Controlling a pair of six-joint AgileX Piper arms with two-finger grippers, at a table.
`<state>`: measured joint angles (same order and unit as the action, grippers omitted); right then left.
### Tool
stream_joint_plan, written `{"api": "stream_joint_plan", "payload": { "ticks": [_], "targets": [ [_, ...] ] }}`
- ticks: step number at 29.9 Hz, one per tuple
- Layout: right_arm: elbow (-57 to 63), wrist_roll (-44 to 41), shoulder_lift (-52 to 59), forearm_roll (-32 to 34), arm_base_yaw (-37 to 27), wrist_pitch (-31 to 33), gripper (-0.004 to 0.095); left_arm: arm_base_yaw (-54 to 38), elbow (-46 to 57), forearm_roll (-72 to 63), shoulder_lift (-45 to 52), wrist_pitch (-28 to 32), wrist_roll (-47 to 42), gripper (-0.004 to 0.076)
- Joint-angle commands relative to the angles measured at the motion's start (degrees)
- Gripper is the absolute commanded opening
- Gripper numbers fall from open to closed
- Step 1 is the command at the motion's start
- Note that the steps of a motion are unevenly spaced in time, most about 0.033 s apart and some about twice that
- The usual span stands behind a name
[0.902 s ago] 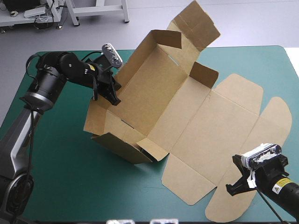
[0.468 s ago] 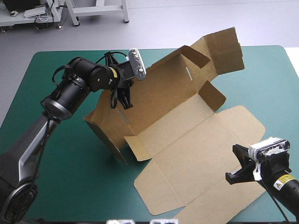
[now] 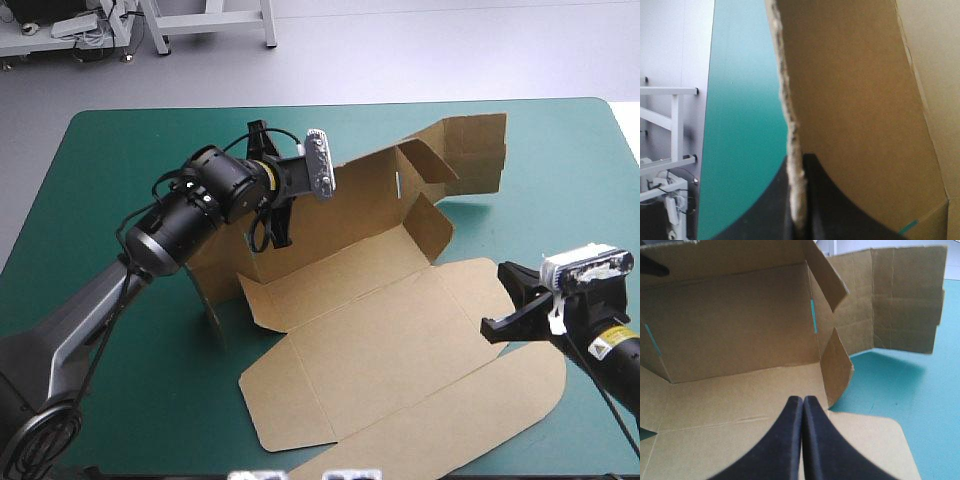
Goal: Fold the box
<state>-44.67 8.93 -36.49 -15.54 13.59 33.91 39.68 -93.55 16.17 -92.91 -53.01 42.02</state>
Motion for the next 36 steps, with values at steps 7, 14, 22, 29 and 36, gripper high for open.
{"api": "stream_joint_plan", "payload": {
  "ticks": [7,14,22,29,36],
  "targets": [
    [-13.86,0.14,-11.45,1.95,-0.07,-2.25,-0.0018,3.03,10.27,9.47,9.16,15.40,-4.57,-0.0009],
    [-22.95,0.60,-18.57,1.96,-0.07,-1.28,-0.0018,3.03,20.98,12.16,15.13,24.86,-3.47,-0.0009],
    [-36.34,1.23,-29.25,2.11,-0.07,8.22,-0.0018,3.03,27.42,18.94,18.12,32.55,-3.25,-0.0009],
    [-48.66,1.34,-39.59,2.92,-0.07,16.93,-0.0018,3.03,31.01,21.86,18.39,36.57,-3.25,-0.0009],
    [-61.50,-5.10,-50.42,12.04,-0.18,23.81,-0.0018,3.03,33.85,24.41,18.84,39.32,-5.55,-0.0009]
  ]
}}
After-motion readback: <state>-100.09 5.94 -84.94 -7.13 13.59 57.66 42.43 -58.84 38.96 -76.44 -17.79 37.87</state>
